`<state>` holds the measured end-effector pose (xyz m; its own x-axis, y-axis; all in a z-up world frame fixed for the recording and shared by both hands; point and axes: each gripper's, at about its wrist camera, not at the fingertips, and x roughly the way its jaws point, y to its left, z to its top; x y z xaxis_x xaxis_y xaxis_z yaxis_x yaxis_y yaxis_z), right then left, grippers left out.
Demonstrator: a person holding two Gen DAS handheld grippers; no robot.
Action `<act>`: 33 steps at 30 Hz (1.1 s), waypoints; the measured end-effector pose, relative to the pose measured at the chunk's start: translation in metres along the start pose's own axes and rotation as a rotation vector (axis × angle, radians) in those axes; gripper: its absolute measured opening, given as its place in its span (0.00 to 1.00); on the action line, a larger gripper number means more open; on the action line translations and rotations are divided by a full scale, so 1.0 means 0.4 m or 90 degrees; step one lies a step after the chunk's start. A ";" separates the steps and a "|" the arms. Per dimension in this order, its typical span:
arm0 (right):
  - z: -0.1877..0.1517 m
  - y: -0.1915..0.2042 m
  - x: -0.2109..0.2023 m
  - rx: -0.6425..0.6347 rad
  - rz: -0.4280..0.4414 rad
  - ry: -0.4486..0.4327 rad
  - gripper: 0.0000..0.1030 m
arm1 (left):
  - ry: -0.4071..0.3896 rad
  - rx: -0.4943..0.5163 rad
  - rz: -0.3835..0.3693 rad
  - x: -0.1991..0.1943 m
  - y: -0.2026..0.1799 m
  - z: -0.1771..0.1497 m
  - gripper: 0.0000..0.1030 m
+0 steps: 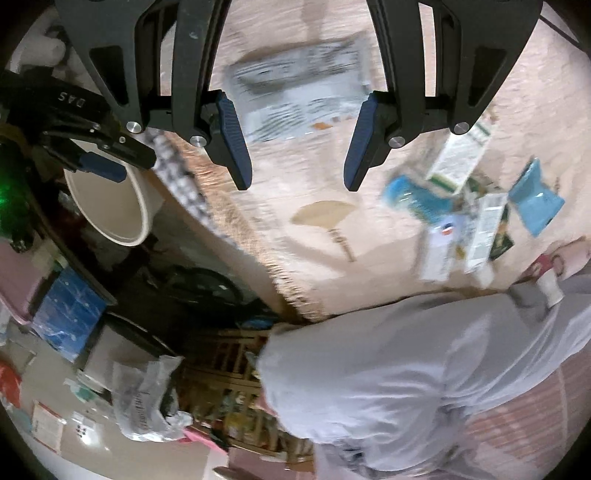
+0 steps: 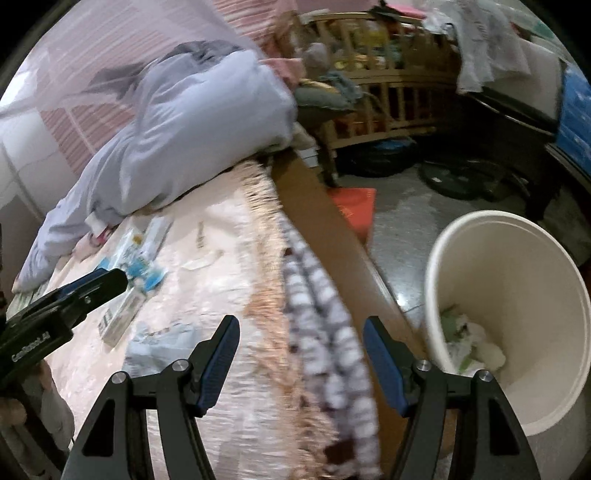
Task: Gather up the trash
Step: 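Swing both open grippers back over the items on the bed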
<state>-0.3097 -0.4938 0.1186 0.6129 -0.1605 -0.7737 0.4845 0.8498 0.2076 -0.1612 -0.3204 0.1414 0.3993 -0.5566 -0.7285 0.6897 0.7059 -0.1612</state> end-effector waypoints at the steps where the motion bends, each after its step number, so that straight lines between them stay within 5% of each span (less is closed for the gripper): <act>1: 0.000 0.018 0.006 -0.009 0.007 0.004 0.65 | 0.003 -0.007 0.007 -0.002 0.020 -0.003 0.49; 11: -0.027 0.179 0.078 -0.118 0.096 0.076 0.68 | 0.020 -0.070 0.077 -0.038 0.231 -0.041 0.49; 20: -0.094 0.248 0.110 -0.220 0.114 0.164 0.68 | 0.031 -0.150 0.152 -0.078 0.454 -0.107 0.49; 25: -0.135 0.267 0.143 -0.357 0.029 0.221 0.68 | 0.042 -0.193 0.177 -0.089 0.552 -0.136 0.49; 30: -0.043 0.264 0.205 -0.342 -0.072 0.155 0.68 | 0.043 -0.227 0.184 -0.078 0.614 -0.140 0.49; 33: 0.030 0.283 0.241 -0.313 -0.084 0.101 0.68 | 0.043 -0.270 0.171 -0.059 0.655 -0.138 0.49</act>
<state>-0.1881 -0.4193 0.0746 0.4461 -0.2370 -0.8630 0.1787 0.9685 -0.1736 -0.0233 -0.0983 0.0795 0.4798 -0.3107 -0.8206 0.2563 0.9441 -0.2076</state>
